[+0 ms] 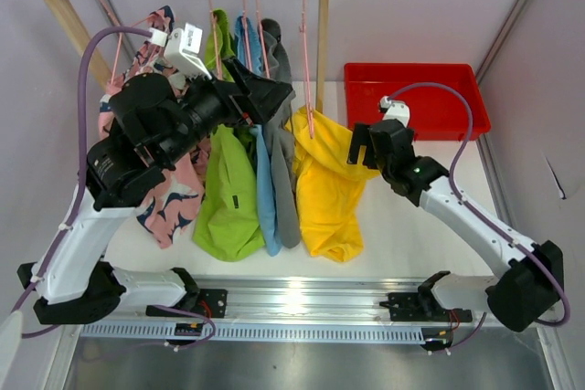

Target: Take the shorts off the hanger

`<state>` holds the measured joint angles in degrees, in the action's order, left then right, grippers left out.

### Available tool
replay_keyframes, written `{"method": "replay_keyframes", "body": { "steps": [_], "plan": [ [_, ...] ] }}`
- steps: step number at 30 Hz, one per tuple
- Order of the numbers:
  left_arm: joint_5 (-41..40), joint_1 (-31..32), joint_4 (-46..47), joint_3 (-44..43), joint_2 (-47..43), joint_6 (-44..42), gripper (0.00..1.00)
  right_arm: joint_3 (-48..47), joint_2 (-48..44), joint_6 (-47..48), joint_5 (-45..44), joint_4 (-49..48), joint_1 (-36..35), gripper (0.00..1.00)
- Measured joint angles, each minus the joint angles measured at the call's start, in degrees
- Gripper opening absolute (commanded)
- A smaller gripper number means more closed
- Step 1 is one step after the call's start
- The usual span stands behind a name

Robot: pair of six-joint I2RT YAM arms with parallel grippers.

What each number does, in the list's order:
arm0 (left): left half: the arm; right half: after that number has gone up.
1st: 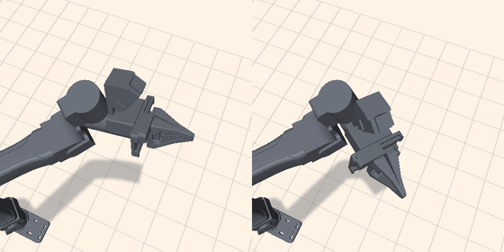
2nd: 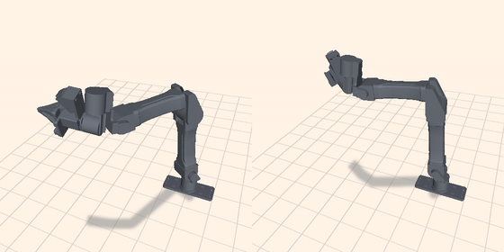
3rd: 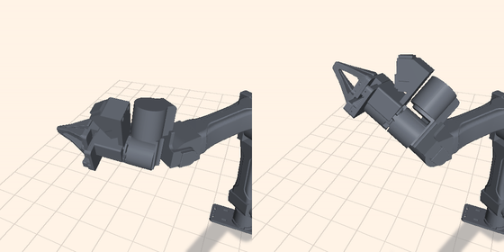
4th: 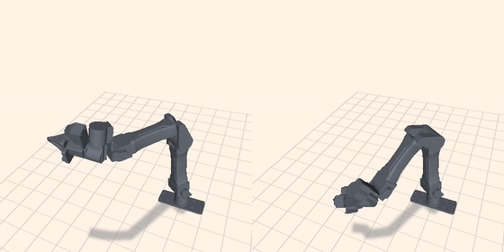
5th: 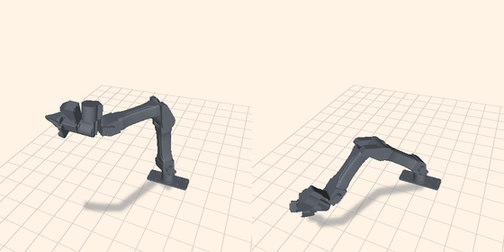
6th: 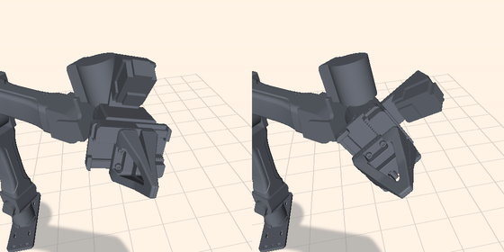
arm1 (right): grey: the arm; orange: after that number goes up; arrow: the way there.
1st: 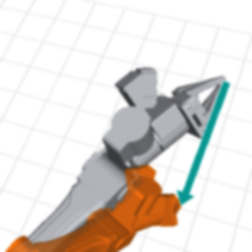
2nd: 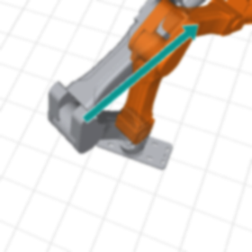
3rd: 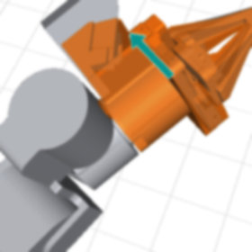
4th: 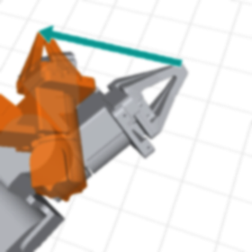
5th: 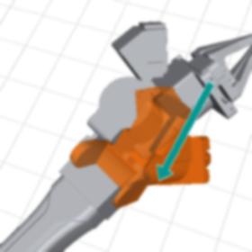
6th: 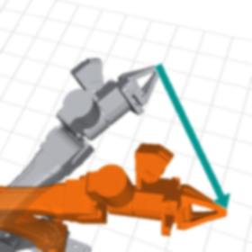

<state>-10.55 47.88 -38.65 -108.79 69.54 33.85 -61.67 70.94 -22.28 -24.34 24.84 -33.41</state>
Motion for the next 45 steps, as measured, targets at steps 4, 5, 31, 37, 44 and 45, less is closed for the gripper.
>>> {"method": "replay_keyframes", "body": {
  "steps": [4, 5, 31, 37, 44, 45],
  "plan": [
    [-0.1, 0.0, -0.9, 0.0, -0.1, -0.8, 0.99, 1.4, 3.8, 1.3, 1.2, -6.3, 1.9, 0.92],
    [-0.2, 0.0, -1.1, 0.0, -0.1, -0.9, 0.99, 1.7, 5.0, 1.7, 1.5, -8.0, 2.3, 0.75],
    [-1.1, 0.0, -9.1, -2.9, -5.2, -5.5, 0.99, -53.6, 16.7, 9.9, 2.9, -1.6, 19.3, 0.0],
    [-1.2, 0.0, -8.1, 4.4, -8.5, -5.9, 0.99, -92.1, 43.3, 10.4, 6.6, 4.0, 22.6, 0.0],
    [-0.1, 0.0, -4.6, 12.0, -9.0, -5.9, 0.99, -83.7, 46.3, 10.7, 9.9, -10.6, 26.5, 0.0],
    [0.2, 0.0, -4.3, 12.6, -8.8, -5.9, 0.99, -86.9, 48.5, 10.6, 10.1, -11.7, 27.5, 0.0]
  ]
}}
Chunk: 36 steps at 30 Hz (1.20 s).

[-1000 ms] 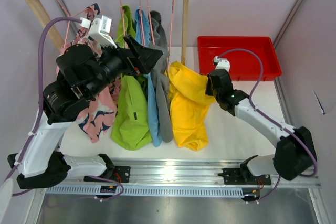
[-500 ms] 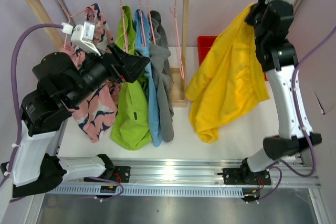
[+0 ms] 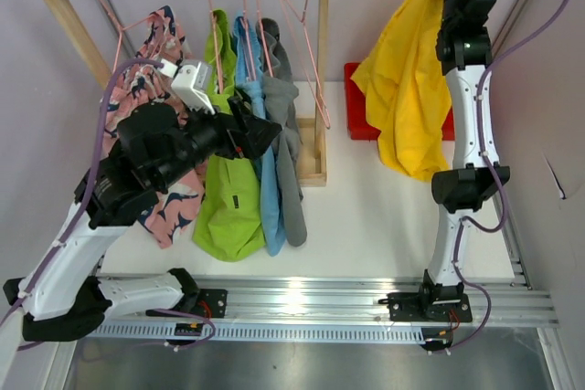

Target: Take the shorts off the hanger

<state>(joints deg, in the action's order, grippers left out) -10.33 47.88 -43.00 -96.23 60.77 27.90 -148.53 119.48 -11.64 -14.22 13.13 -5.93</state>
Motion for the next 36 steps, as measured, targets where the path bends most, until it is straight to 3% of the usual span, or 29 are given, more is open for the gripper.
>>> {"method": "replay_keyframes", "body": {
  "steps": [4, 9, 12, 13, 14, 15, 16, 21, 25, 31, 36],
  "plan": [
    [0.1, 0.0, 0.6, 1.1, 0.5, -0.1, 0.99, -3.2, 3.7, -0.3, 0.2, -9.7, 3.8, 0.0],
    [-0.8, 0.1, 1.8, 1.1, -0.6, -1.0, 0.99, 8.2, 2.5, -0.9, 0.4, -21.8, 7.1, 0.0],
    [-1.5, 0.1, 1.9, 1.0, -1.4, -1.0, 0.99, 14.3, 4.4, -2.1, 1.5, -22.8, 7.6, 0.0],
    [-1.6, 0.1, 1.9, 0.9, -1.5, -1.0, 1.0, 15.6, 5.8, -2.6, 1.9, -22.5, 7.5, 0.04],
    [-1.6, 0.2, 1.8, 0.6, -1.5, -1.0, 0.99, 16.7, 7.4, -3.2, 2.2, -21.7, 7.5, 0.26],
    [-1.7, 0.2, 1.7, 0.0, -1.2, -1.0, 0.99, 17.8, 8.6, -4.0, 2.6, -20.7, 7.5, 0.59],
    [-1.8, 0.2, 1.4, -0.9, -0.8, -1.0, 0.99, 19.0, 10.2, -4.8, 3.1, -19.0, 7.5, 0.99],
    [-3.7, 0.2, -3.7, -11.5, 4.3, -1.6, 0.99, 23.2, 14.1, -6.4, 3.2, -7.4, 7.3, 0.99],
    [-7.2, 0.2, -8.8, -24.7, 11.0, -2.8, 0.99, 28.5, 9.7, -7.8, 1.5, -4.5, 7.2, 0.99],
    [-14.3, 0.2, -13.5, -37.1, 18.1, -3.8, 1.0, 54.5, -16.5, -9.4, 0.7, -8.5, 6.6, 0.99],
    [-19.5, 0.2, -13.5, -36.2, 21.4, -5.1, 0.99, 72.1, -39.6, -10.6, 0.4, -16.7, 5.7, 1.0]
  ]
}}
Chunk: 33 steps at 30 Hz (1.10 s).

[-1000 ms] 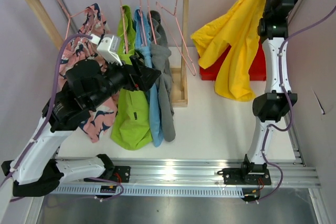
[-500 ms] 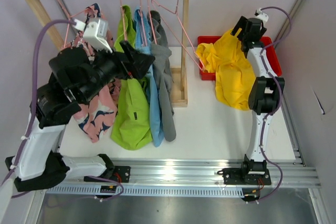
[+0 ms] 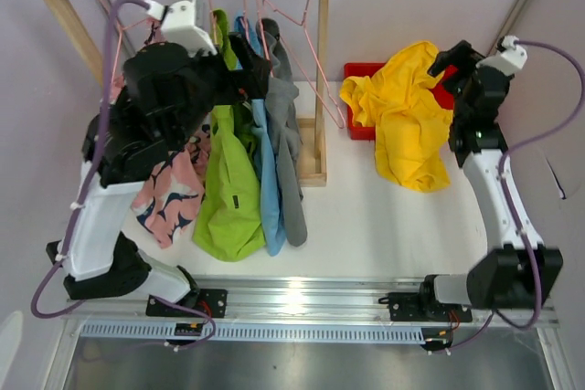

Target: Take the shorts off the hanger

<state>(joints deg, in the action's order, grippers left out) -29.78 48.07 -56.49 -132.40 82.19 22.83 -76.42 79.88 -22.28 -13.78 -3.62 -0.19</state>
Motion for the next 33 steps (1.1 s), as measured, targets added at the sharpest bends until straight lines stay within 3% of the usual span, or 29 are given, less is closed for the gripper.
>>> {"method": "replay_keyframes", "body": {
  "steps": [5, 13, 29, 32, 33],
  "plan": [
    [-0.8, -0.1, 2.0, 1.5, 3.7, -0.9, 0.98, 12.5, -11.5, -0.2, 0.1, -3.5, -0.9, 0.99],
    [-4.7, -1.7, 7.9, 2.3, 6.3, -2.7, 0.98, 24.7, -14.8, -0.2, 1.1, -0.2, -0.8, 0.99],
    [-5.6, -5.0, 13.6, 2.3, 16.1, -2.4, 0.89, 26.0, -21.1, -0.2, 2.2, 1.7, -0.8, 0.98],
    [-6.1, -6.0, 14.1, 2.3, 16.4, -2.3, 0.79, 26.0, -21.3, -0.2, 2.3, 1.9, -0.8, 0.98],
    [-6.1, -6.2, 14.1, 2.3, 16.4, -2.3, 0.7, 26.0, -21.4, -0.2, 2.3, 1.9, -0.8, 0.97]
  ]
}}
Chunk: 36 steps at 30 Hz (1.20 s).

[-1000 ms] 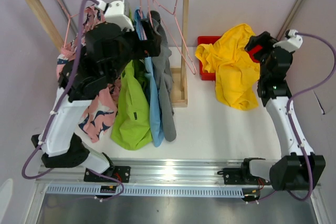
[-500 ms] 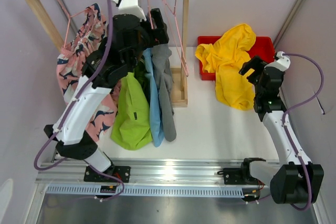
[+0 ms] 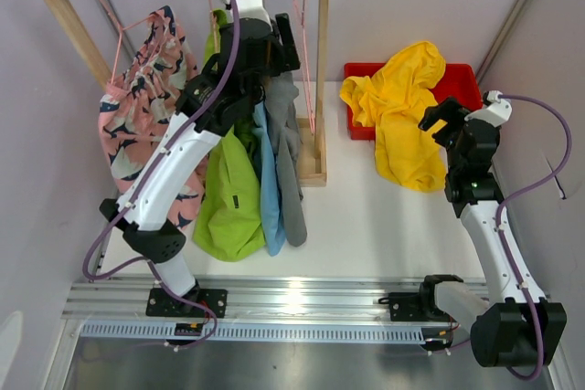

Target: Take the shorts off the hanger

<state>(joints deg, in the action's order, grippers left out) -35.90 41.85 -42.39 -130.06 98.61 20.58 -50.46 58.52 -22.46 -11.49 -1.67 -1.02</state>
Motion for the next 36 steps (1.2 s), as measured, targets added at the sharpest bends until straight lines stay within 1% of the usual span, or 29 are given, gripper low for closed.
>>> {"method": "replay_keyframes", "body": {
  "steps": [2, 3, 5, 6, 8, 11, 12, 13, 21, 25, 31, 36],
  "plan": [
    [-0.3, -0.3, 0.4, 0.0, 0.0, 0.0, 0.63, 0.0, 0.0, 0.0, 0.0, 0.2, 0.0, 0.97],
    [-0.5, -0.5, 0.6, 0.0, 0.0, -0.1, 0.55, 0.0, 0.0, 0.0, 0.0, 0.2, 0.0, 0.97],
    [-0.7, -0.7, 0.8, 0.0, 0.2, -0.1, 0.46, 0.0, 0.0, 0.0, 0.0, 0.2, 0.0, 0.97],
    [-0.9, -0.9, 0.9, 0.0, 0.3, 0.0, 0.35, 0.0, 0.0, 0.0, 0.0, 0.2, 0.0, 0.97],
    [-1.0, -1.3, 0.7, -0.5, 1.0, 0.0, 0.33, 0.0, 0.0, 0.0, 0.0, 0.2, 0.0, 0.97],
    [-1.0, -2.1, -0.3, -1.6, 2.6, -0.1, 0.26, 0.0, 0.0, 0.0, 0.0, 0.2, 0.0, 0.96],
    [-0.9, -2.4, -0.6, -1.7, 3.0, 0.0, 0.1, 0.0, 0.0, 0.0, 0.0, 0.2, 0.0, 0.96],
    [-0.9, -2.6, -1.0, -1.7, 3.3, 0.4, 0.0, 0.0, 0.0, 0.0, 0.0, 0.2, 0.0, 0.96],
    [-0.2, -3.4, -2.8, -2.9, 3.8, -1.2, 0.0, 0.4, 0.0, 0.0, 0.0, 0.2, 0.0, 0.94],
    [1.3, -3.4, -5.9, -6.1, 3.6, -3.2, 0.0, 0.9, -0.1, -0.3, 0.5, 0.2, 0.0, 0.93],
    [4.4, -3.8, -8.1, -6.4, -0.7, -5.9, 0.0, 1.0, -1.9, -0.5, 2.0, 0.0, -0.2, 0.95],
    [7.5, -3.8, -11.4, -6.3, -7.3, -7.5, 0.0, 0.9, -4.2, -0.4, 3.7, -0.2, -0.4, 0.97]
  ]
}}
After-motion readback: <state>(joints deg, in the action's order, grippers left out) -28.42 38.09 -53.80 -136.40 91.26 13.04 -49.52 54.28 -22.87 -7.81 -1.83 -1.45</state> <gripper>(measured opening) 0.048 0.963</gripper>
